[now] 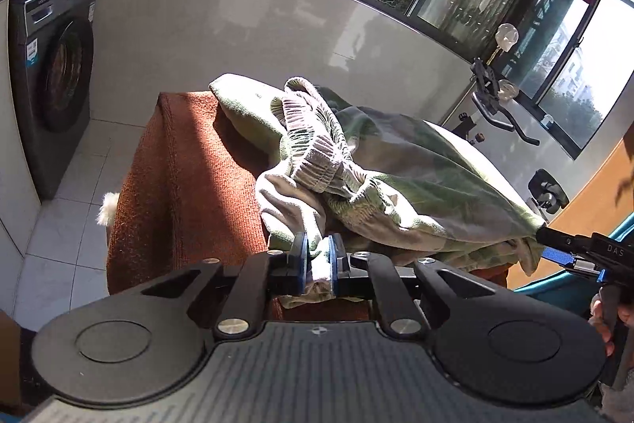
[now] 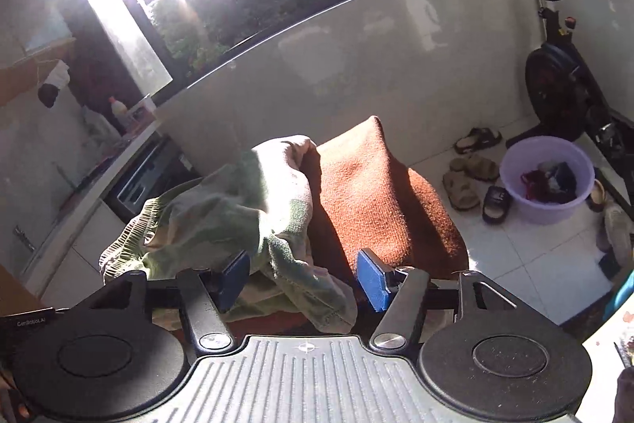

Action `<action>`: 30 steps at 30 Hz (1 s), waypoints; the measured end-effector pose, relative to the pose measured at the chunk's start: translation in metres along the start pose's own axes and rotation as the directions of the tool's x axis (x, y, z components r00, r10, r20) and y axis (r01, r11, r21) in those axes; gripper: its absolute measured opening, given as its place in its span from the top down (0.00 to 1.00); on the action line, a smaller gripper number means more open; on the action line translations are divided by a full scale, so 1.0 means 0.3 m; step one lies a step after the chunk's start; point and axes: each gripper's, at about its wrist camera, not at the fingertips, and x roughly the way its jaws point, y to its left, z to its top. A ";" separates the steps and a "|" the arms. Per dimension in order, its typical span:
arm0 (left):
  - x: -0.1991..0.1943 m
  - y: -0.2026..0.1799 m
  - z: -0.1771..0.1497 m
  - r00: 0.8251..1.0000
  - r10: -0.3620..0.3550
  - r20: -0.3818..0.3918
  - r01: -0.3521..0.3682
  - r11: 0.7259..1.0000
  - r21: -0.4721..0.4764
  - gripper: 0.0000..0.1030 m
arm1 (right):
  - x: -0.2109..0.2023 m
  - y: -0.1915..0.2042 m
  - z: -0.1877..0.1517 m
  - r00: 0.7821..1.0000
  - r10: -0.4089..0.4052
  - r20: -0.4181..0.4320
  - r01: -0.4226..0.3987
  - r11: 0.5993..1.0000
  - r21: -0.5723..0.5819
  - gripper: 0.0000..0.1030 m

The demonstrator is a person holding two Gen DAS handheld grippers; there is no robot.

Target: Fold clothes

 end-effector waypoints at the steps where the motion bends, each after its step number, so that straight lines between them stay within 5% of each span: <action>1: -0.010 -0.008 -0.002 1.000 -0.003 0.011 0.003 1.000 -0.001 0.93 | 0.002 0.001 -0.009 1.000 0.005 -0.005 -0.005 1.000 0.004 0.45; 8: -0.078 0.072 -0.048 0.998 -0.002 0.060 0.011 0.990 -0.144 0.94 | 0.033 0.006 -0.050 1.000 0.008 -0.021 -0.007 1.000 0.014 0.45; 13: -0.045 0.052 -0.091 0.998 0.066 0.016 -0.065 0.994 -0.084 0.88 | 0.046 0.023 -0.064 1.000 -0.011 -0.011 0.011 1.000 -0.015 0.45; 14: -0.043 0.034 -0.093 0.996 0.093 0.011 -0.092 0.994 -0.063 0.76 | 0.048 0.023 -0.065 1.000 -0.017 -0.011 0.017 1.000 -0.018 0.45; 15: -0.045 0.012 -0.095 0.994 0.110 0.012 -0.109 0.993 -0.042 0.50 | 0.044 0.025 -0.068 1.000 -0.024 -0.012 0.024 0.999 -0.024 0.43; 17: -0.056 -0.038 -0.098 0.991 0.128 0.025 -0.128 0.992 0.000 0.16 | 0.025 0.029 -0.073 0.998 -0.056 0.000 0.056 0.997 -0.047 0.27; 19: -0.064 -0.096 -0.103 0.991 0.126 0.046 -0.128 0.990 0.054 0.11 | 0.003 0.032 -0.080 0.997 -0.081 0.013 0.081 0.994 -0.072 0.02; 22: -0.047 -0.168 -0.112 0.991 0.131 0.033 -0.133 0.987 0.089 0.01 | -0.022 0.040 -0.091 0.998 -0.067 -0.001 0.067 0.993 -0.096 0.01; 30: 0.017 -0.263 -0.217 0.972 0.232 -0.042 -0.228 0.971 0.071 0.00 | -0.060 0.044 -0.175 0.984 -0.176 0.004 0.174 0.968 -0.179 0.01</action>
